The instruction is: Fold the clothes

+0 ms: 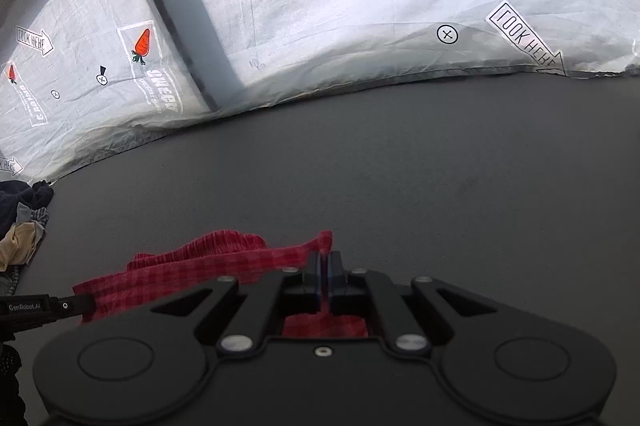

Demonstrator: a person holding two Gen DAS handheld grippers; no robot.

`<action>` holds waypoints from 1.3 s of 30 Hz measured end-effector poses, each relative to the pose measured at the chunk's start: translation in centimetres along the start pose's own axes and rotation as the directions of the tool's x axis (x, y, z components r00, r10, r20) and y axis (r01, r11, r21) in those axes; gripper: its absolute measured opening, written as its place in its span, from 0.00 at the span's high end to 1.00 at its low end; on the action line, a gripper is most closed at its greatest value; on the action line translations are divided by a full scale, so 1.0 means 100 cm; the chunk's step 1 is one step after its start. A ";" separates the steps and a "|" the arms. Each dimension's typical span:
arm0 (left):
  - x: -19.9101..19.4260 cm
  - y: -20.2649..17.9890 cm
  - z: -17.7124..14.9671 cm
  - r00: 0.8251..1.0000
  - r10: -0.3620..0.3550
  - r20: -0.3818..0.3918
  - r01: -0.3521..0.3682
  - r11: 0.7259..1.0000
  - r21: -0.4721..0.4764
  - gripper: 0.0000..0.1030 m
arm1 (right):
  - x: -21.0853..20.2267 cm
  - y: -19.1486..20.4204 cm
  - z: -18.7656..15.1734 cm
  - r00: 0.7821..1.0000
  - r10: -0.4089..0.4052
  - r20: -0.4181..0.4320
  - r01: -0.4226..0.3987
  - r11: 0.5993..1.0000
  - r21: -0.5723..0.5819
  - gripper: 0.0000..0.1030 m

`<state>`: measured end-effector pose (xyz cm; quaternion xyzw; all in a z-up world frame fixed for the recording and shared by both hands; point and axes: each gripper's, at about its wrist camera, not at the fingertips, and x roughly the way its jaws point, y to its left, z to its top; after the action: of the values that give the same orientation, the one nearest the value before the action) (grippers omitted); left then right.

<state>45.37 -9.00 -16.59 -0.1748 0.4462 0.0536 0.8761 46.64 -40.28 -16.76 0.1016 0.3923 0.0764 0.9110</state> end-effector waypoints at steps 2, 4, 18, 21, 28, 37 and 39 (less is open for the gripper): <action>-0.004 0.006 0.002 1.000 0.001 -0.001 -0.002 0.999 -0.039 0.91 | -0.001 0.007 -0.001 0.999 -0.051 -0.008 0.050 0.997 -0.050 0.88; -0.012 0.011 0.004 1.000 0.004 0.021 -0.003 0.998 -0.061 0.79 | -0.010 0.008 0.001 0.998 -0.064 0.012 0.065 0.996 -0.069 0.73; -0.036 0.024 -0.040 0.998 -0.036 -0.054 0.037 0.999 0.024 0.42 | -0.031 -0.008 -0.030 0.997 -0.029 -0.068 0.023 0.996 -0.087 0.37; -0.029 0.014 -0.046 0.997 -0.040 -0.073 0.046 0.996 0.079 0.36 | -0.026 -0.008 -0.035 0.996 -0.009 -0.088 0.002 0.997 -0.078 0.31; -0.001 -0.010 -0.040 0.993 -0.055 -0.103 0.074 0.977 0.198 0.30 | -0.002 0.003 -0.030 0.992 0.042 -0.122 -0.052 0.995 -0.080 0.25; 0.024 -0.020 -0.031 0.989 -0.081 -0.126 0.107 0.970 0.218 0.28 | 0.030 0.020 -0.017 0.983 0.096 -0.157 -0.112 0.989 -0.098 0.25; 0.023 -0.025 -0.031 0.989 -0.081 -0.123 0.108 0.966 0.235 0.25 | 0.033 0.023 -0.016 0.981 0.106 -0.161 -0.124 0.987 -0.107 0.25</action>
<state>44.97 -12.58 -19.47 -0.0909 0.4891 -0.0528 0.8659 47.61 -37.09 -19.57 0.0646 0.4503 0.1592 0.8762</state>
